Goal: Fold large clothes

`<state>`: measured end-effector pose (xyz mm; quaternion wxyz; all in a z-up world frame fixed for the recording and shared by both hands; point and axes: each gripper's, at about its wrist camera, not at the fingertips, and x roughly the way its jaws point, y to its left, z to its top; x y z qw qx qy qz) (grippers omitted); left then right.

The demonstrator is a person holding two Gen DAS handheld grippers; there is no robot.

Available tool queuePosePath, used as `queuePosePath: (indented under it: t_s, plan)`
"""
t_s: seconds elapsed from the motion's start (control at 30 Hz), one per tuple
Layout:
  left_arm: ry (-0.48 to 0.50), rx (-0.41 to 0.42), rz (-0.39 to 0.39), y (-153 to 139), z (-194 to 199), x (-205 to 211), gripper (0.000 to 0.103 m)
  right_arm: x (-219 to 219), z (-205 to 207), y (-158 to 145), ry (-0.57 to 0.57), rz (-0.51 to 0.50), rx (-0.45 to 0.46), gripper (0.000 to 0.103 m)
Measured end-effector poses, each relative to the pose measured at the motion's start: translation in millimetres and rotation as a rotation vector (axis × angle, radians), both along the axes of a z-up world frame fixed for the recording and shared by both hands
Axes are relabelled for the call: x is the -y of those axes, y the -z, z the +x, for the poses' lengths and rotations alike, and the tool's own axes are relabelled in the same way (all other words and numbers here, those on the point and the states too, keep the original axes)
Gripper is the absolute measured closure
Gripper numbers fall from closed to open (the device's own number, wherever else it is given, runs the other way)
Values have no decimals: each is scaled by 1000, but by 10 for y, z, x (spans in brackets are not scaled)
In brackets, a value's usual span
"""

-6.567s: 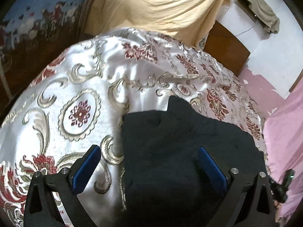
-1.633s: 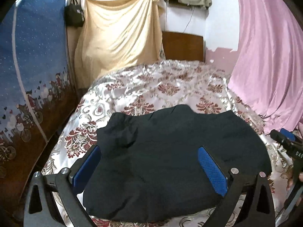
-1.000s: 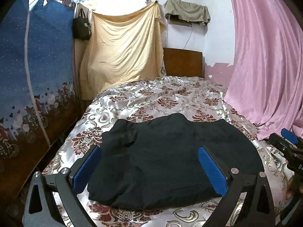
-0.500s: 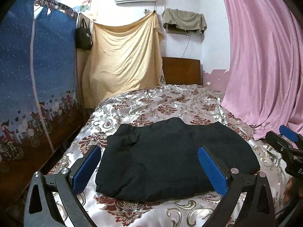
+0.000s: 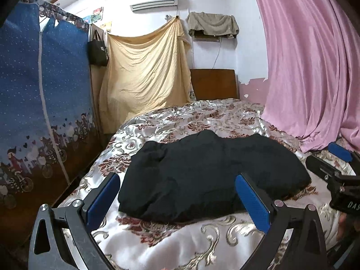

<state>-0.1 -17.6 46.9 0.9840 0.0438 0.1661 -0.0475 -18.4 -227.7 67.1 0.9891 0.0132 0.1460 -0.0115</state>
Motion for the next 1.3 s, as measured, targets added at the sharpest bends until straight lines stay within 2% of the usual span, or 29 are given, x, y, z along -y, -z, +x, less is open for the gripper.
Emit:
queuePosePath:
  t_s: [0.27, 0.63, 1.3]
  plan:
    - [-22, -23, 3, 212, -115, -99, 0, 42, -79, 201, 14, -6, -32, 3]
    - [-30, -62, -5, 345, -126, -176, 0, 21, -69, 337, 7, -9, -71, 2]
    - [-30, -76, -7, 379, -109, -192, 0, -9, -23, 442, -7, -8, -103, 2]
